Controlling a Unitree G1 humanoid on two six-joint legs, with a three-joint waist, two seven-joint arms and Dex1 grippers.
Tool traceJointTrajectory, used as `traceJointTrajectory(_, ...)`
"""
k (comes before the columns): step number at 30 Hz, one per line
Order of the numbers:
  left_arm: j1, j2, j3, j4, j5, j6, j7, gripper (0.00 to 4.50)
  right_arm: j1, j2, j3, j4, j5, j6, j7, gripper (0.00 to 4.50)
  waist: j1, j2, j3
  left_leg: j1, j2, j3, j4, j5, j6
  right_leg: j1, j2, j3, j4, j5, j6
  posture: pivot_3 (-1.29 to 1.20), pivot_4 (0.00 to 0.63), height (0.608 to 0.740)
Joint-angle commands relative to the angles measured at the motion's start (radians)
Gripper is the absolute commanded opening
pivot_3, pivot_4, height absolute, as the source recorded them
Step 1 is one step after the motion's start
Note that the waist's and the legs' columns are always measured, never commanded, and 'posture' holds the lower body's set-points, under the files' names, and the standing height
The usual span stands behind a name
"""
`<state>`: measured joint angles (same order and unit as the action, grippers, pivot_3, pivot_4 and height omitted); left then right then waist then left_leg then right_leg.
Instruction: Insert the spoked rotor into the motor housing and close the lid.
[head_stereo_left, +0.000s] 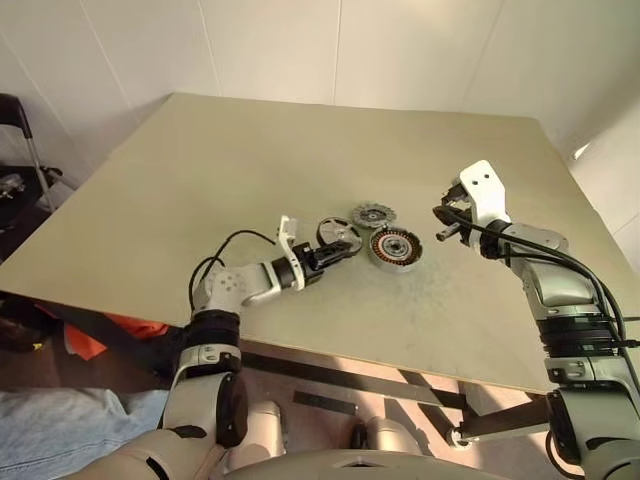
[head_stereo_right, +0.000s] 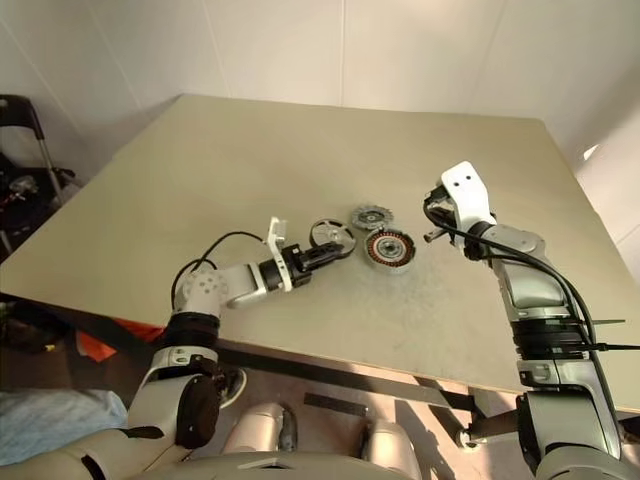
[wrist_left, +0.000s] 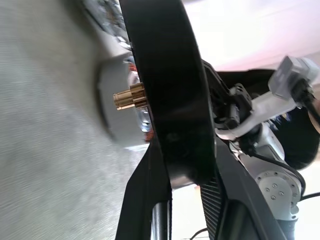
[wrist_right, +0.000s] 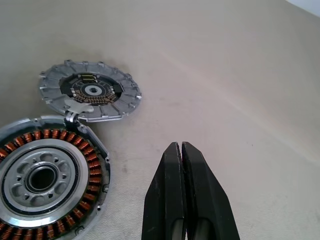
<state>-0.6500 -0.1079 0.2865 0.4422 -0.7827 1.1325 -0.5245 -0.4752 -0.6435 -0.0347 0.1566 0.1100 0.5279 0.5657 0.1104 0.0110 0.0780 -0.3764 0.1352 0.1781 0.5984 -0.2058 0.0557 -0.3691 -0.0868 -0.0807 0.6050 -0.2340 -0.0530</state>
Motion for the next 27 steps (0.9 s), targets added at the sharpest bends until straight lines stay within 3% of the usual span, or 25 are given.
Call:
traceJointTrajectory(1, -0.08, -0.037, -0.036, 0.024, -0.012, -0.029, -0.04, 0.41, -0.004, -0.022, -0.032, -0.014, -0.014, 0.002, -0.019, 0.0, -0.001, 0.0, 0.0, 0.0, 0.0, 0.0, 0.0, 0.0, 0.001, 0.0, 0.0, 0.0, 0.0, 0.0, 0.0, 0.0, 0.0, 0.74)
traceJointTrajectory(12, -0.28, -0.081, -0.062, 0.432, 0.089, -0.237, -0.086, 0.41, 0.024, -0.018, -0.038, -0.051, -0.001, 0.018, -0.05, 0.0, -0.007, 0.001, 0.0, -0.003, 0.0, 0.0, 0.0, 0.001, 0.005, -0.004, 0.0, 0.0, 0.0, -0.001, 0.001, 0.0, 0.0, 0.74)
traceJointTrajectory(27, -0.335, -0.115, -0.091, 0.537, 0.118, -0.239, -0.201, 0.41, 0.042, -0.003, -0.033, -0.093, 0.003, 0.033, -0.053, 0.0, -0.004, 0.001, 0.0, -0.003, 0.0, 0.0, 0.0, 0.001, 0.005, -0.003, 0.0, 0.0, 0.001, -0.001, 0.001, 0.0, 0.0, 0.74)
